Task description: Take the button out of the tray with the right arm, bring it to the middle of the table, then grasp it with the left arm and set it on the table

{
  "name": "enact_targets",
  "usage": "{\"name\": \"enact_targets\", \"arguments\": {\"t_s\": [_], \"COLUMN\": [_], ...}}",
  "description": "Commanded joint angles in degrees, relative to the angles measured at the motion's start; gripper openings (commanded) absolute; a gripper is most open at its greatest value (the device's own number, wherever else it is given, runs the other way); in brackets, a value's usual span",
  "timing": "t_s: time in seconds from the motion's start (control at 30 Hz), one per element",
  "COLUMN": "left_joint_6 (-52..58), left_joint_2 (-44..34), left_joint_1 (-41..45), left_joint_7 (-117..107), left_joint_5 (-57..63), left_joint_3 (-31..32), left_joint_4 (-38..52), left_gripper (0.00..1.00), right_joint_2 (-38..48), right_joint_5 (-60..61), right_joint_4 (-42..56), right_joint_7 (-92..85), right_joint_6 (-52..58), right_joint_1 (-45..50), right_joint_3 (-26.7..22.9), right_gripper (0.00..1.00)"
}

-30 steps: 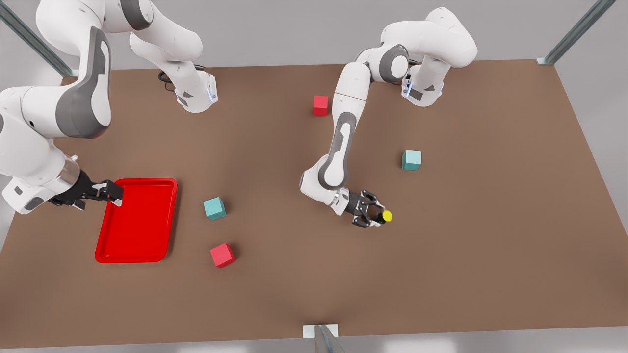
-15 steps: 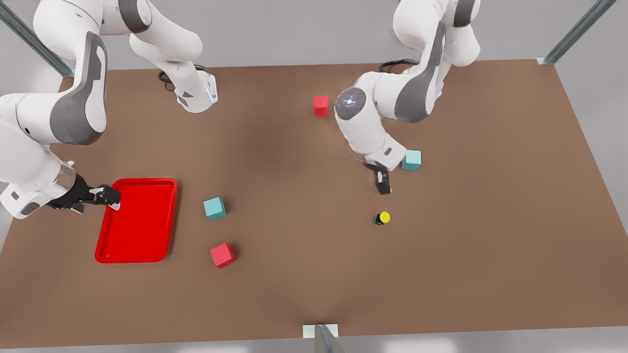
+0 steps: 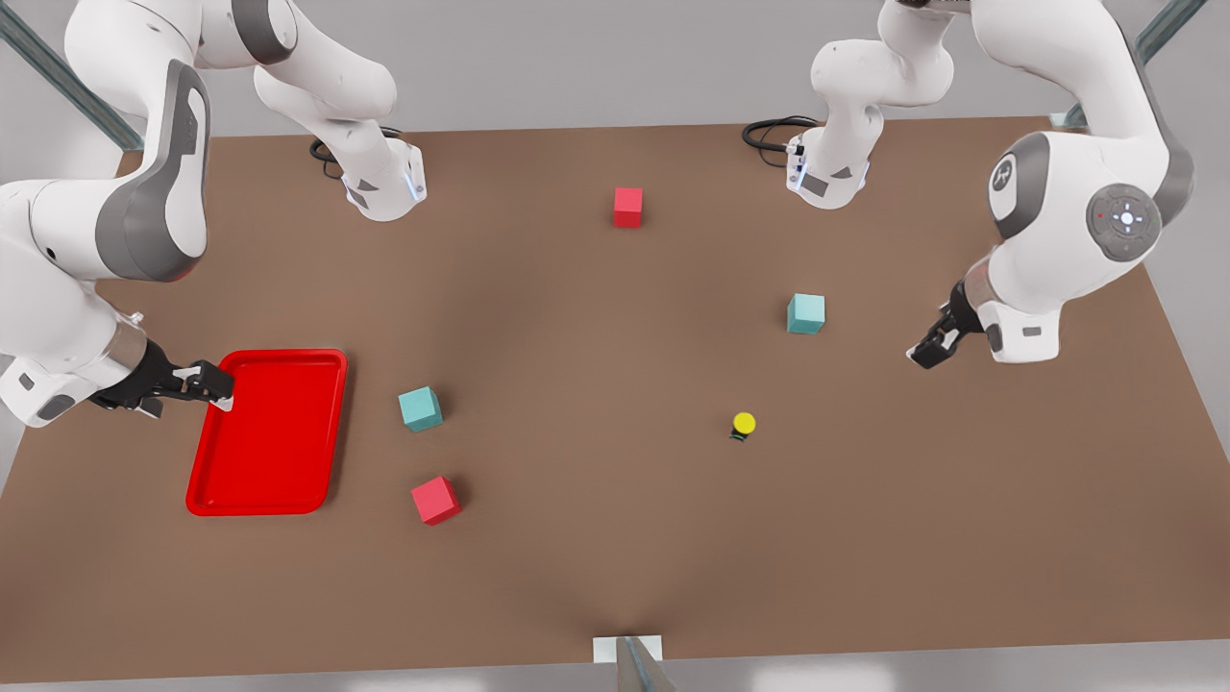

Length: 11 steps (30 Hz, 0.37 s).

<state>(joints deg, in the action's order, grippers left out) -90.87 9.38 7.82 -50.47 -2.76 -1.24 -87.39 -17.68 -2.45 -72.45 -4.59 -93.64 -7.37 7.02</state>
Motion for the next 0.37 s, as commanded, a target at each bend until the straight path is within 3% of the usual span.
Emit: {"name": "enact_targets", "arguments": {"t_s": [0.0,0.33], "left_joint_6": [-1.8,-3.2], "left_joint_2": [1.2,2.3], "left_joint_1": [0.2,0.9], "left_joint_7": [53.3,53.3], "left_joint_5": [0.8,1.3], "left_joint_3": [0.0,0.2], "left_joint_4": [0.1,-0.1], "left_gripper": [1.00,1.00], "right_joint_2": [0.0,-0.1], "right_joint_5": [0.1,0.1], "right_joint_4": [0.0,-0.1], "right_joint_7": [-0.2,-0.2], "right_joint_6": [0.0,0.0], "right_joint_1": [0.0,0.0], "right_joint_3": [0.0,0.0], "right_gripper": [1.00,1.00]}}
